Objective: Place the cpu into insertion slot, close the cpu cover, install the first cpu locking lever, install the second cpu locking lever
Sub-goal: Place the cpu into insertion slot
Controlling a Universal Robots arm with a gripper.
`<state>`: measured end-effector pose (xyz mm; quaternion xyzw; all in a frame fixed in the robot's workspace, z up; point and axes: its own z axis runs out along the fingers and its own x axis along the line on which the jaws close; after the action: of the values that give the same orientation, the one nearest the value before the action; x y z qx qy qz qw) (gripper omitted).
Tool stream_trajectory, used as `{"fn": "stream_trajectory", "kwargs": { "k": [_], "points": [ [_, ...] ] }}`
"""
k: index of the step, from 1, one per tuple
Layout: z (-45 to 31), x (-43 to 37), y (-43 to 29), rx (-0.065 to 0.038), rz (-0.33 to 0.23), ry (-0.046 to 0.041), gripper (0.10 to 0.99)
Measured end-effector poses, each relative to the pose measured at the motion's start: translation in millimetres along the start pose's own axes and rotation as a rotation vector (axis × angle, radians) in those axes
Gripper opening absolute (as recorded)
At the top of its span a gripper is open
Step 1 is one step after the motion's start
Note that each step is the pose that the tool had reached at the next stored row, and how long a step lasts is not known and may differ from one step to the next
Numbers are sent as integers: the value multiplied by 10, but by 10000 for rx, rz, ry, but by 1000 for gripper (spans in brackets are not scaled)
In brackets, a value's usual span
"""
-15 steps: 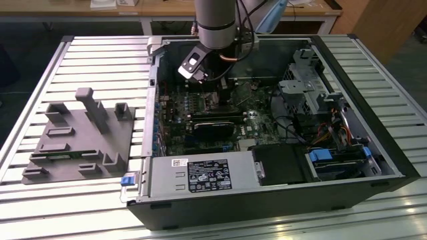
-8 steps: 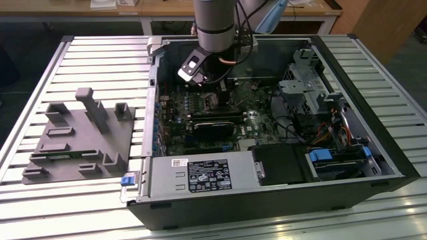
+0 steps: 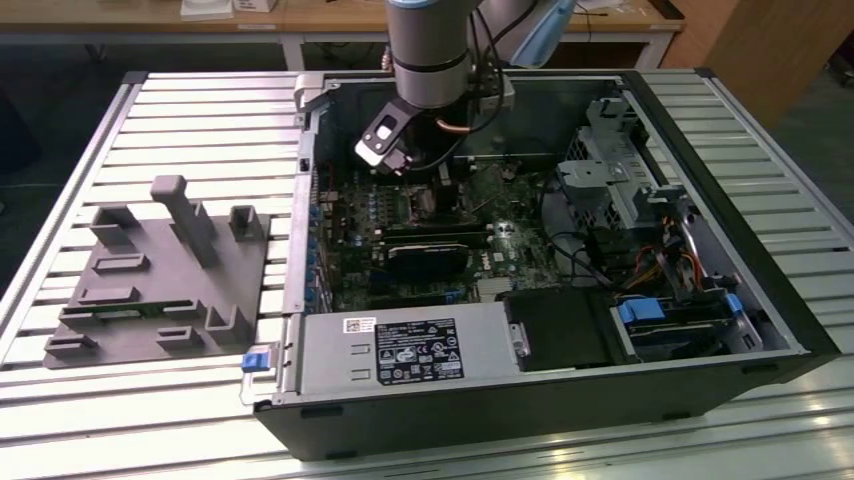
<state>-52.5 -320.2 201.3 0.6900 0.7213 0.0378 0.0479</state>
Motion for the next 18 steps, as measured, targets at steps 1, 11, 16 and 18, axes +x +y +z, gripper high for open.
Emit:
{"fn": "stream_trajectory", "kwargs": {
  "k": [1,11,16,18],
  "points": [
    [6,0,-1,1,47,-6,541],
    [50,3,-31,1,145,77,541],
    [76,4,-34,-4,161,207,541],
    [81,4,-35,-7,168,263,541]
  ]
}}
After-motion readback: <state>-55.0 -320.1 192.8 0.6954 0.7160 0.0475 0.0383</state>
